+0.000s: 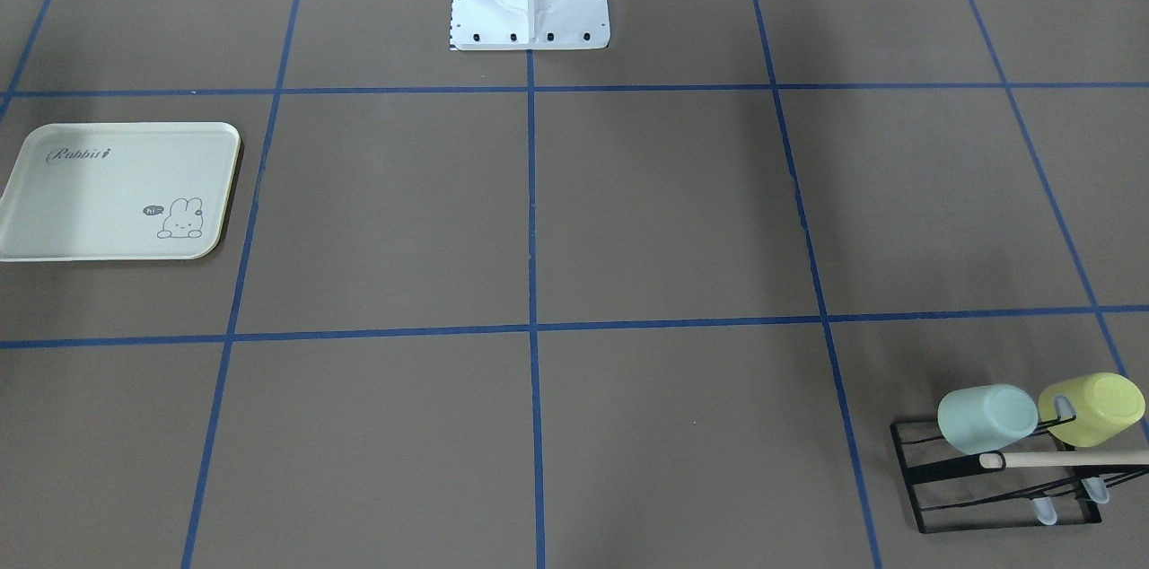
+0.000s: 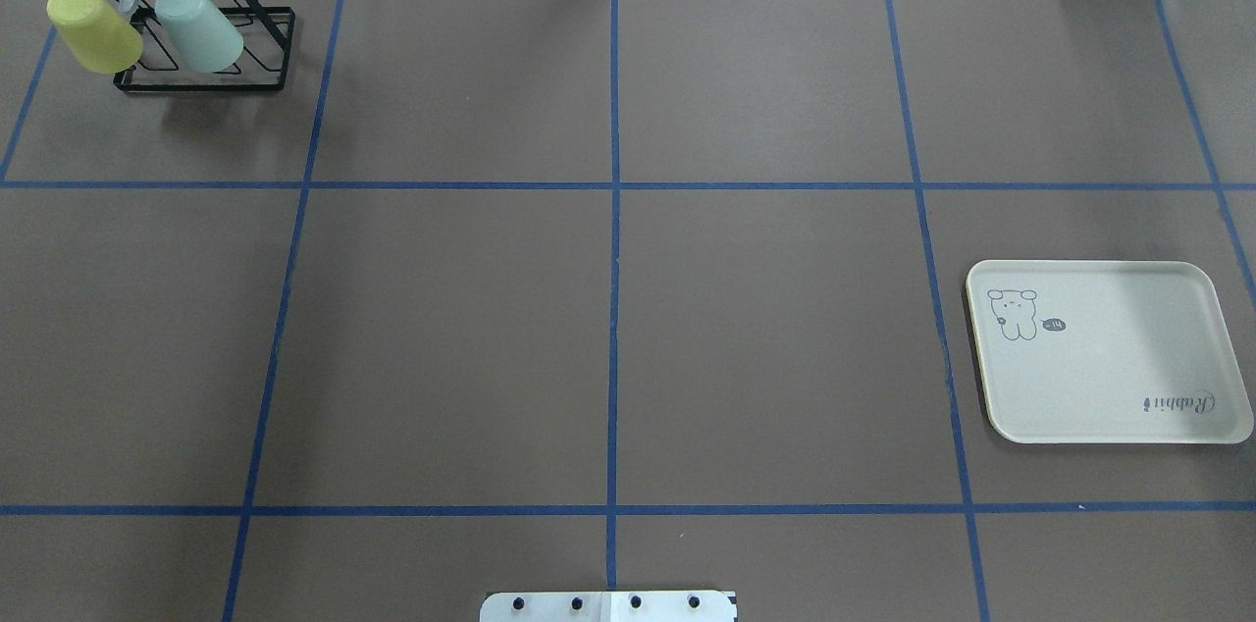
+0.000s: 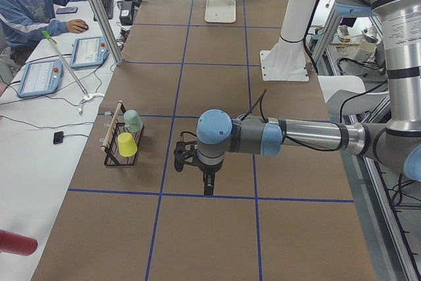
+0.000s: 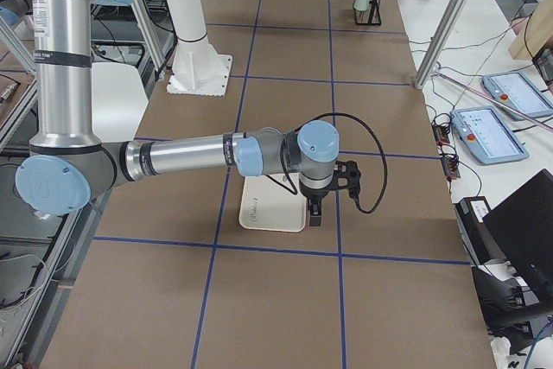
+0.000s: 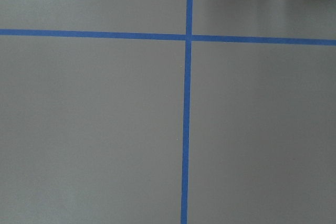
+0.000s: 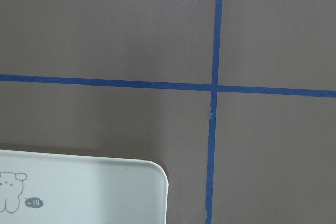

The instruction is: Left arm grabs green cup and hands to right arm on tray

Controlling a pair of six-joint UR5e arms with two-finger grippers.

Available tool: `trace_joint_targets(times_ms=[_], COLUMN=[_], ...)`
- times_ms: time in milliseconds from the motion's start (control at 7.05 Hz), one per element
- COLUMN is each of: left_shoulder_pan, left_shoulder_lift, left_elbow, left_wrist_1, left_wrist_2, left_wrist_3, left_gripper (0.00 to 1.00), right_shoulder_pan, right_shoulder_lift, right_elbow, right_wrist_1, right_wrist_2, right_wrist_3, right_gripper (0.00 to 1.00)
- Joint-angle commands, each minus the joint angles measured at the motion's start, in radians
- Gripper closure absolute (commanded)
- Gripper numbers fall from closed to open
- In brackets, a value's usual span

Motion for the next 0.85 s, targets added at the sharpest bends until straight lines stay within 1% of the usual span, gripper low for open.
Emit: trace_joint_targets(times_ms=[0, 142, 426, 568, 709], left_shoulder_pan=[0.001, 0.003, 0.010, 0.039, 0.099], left_shoulder_lift=[0.007, 0.008, -0.002, -0.016, -0.083], left_elbow=[-0.005, -0.003, -0.003, -0.006, -0.006], left_wrist_1=[-0.022, -0.047, -0.049, -0.053, -0.044], left_wrist_2=[-0.004, -0.005, -0.007, -0.007, -0.007], left_wrist_3=[-0.001, -0.010, -0.011, -0.011, -0.014], left_gripper=[0.00, 0.00, 0.00, 0.00, 0.00], right_shoulder_pan=[0.000, 0.000, 0.000, 0.000, 0.000], right_shoulder_lift=[0.002, 0.002, 0.002, 0.002, 0.002], right_elbow=[-0.002, -0.007, -0.005, -0.004, -0.002], right_wrist_1=[0.001, 0.001, 0.001, 0.001, 0.002], right_wrist_2=[0.002, 0.002, 0.002, 0.002, 0.002], right_wrist_3=[0.006, 0.006, 0.006, 0.004, -0.002], right_gripper=[0.00, 0.00, 0.00, 0.00, 0.00])
